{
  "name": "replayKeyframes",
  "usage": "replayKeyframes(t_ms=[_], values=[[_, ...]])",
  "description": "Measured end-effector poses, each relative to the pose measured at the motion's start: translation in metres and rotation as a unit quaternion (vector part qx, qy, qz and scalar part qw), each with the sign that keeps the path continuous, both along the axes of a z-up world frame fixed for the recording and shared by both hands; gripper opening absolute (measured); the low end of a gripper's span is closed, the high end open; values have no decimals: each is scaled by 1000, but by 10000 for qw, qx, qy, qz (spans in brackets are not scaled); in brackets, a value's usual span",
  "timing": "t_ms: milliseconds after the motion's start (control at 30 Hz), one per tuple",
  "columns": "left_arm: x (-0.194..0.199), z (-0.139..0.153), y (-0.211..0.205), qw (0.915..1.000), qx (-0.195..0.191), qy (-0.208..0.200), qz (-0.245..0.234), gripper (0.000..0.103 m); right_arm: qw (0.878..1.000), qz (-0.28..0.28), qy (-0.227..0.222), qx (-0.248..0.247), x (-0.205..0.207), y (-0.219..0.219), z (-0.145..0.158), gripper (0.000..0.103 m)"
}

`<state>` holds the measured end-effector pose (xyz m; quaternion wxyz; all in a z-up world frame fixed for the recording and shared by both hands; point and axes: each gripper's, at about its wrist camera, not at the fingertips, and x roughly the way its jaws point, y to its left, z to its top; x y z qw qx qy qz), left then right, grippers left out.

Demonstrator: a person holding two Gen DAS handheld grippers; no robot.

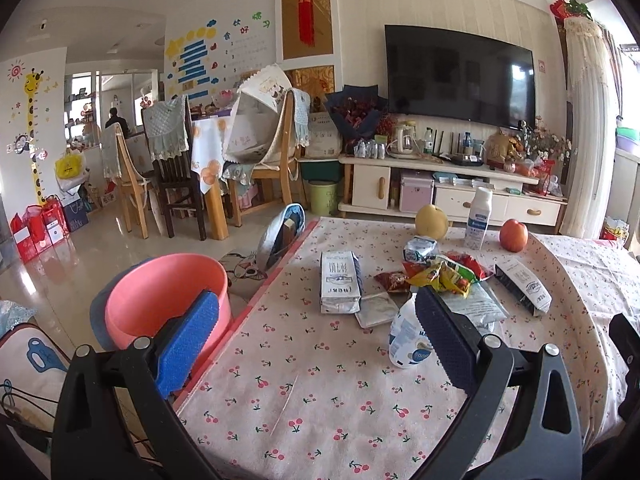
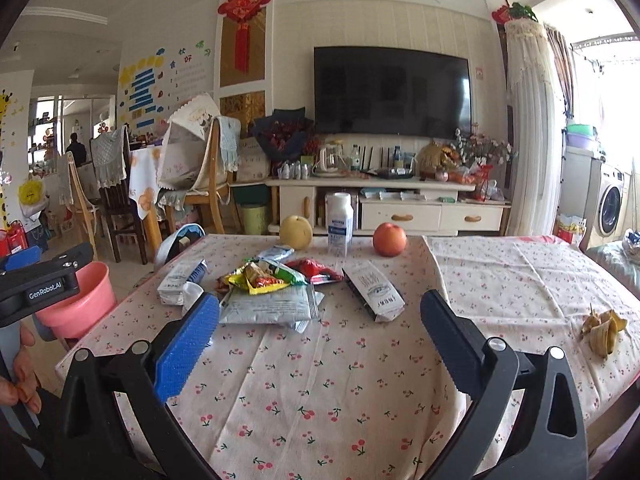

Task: Collect trash
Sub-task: 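Lower the left tool onto the white milk carton and close it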

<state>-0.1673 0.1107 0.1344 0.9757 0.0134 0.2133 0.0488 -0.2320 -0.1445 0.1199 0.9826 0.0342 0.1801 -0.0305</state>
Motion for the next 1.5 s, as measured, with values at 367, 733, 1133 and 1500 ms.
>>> replayKeyframes(t_ms=[367,733,1133,1500], values=[[70,-43,36,9976,-517,435,-125,99,9921,147,890,868,70,-38,-43,99],[148,-70,24,9956,-345,853,-160,99,9877,34,1229,969,132,-66,-60,99],[209,-94,15,9906,-265,1331,-195,99,9861,-204,1538,591,205,-95,-73,99],[241,-110,8,9856,-55,1688,-119,97,9768,523,1753,1112,226,-86,-73,99]])
